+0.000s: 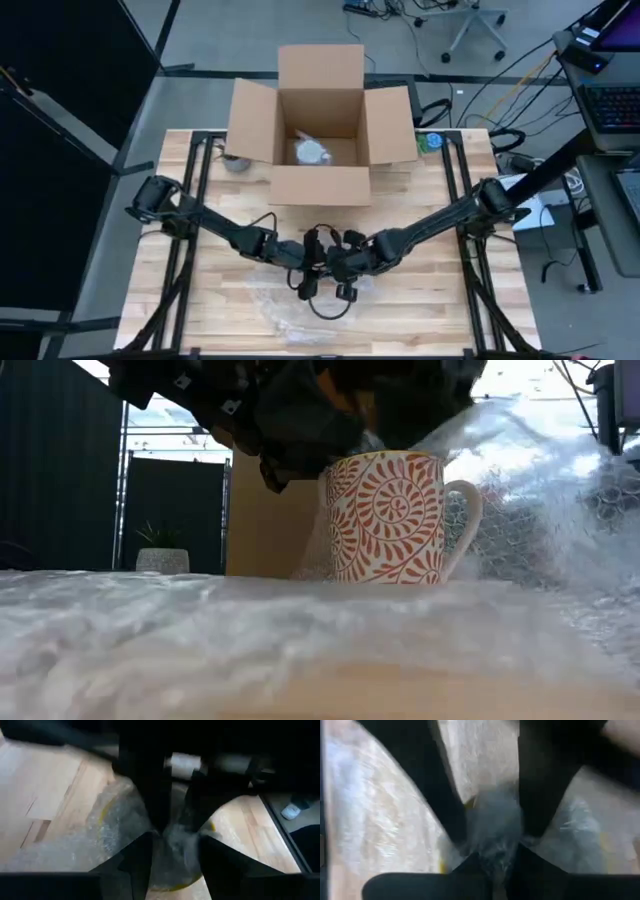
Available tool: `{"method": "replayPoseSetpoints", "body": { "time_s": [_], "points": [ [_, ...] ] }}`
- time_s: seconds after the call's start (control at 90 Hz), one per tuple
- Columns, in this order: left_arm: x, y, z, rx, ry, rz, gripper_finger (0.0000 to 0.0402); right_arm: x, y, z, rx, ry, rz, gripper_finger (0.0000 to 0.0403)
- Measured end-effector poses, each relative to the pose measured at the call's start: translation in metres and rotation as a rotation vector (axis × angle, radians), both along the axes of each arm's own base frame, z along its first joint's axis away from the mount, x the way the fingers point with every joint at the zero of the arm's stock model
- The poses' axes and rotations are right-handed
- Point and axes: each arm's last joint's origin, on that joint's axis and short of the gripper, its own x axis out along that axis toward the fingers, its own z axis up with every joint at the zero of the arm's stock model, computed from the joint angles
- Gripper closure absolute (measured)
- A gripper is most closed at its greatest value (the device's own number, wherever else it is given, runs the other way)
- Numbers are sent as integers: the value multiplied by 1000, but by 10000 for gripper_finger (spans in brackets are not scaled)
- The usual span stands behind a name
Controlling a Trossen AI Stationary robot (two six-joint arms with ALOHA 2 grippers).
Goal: Wrap mug
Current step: Wrap the orange mug with bubble wrap
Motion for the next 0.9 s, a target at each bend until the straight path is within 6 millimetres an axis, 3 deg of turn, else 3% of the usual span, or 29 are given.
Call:
{"method": "replayPoseSetpoints", "body": {
  "time_s": [0.322,0.444,0.9],
  "points": [
    [-14,2,35,-20,-52,0,259,2,1,-7,-3,10,8,399],
    [-14,2,37,-14,-74,13,259,3,1,-7,2,9,9,399],
    [4,-1,-7,12,-6,72,259,2,-1,-3,6,-7,13,399]
  ]
}}
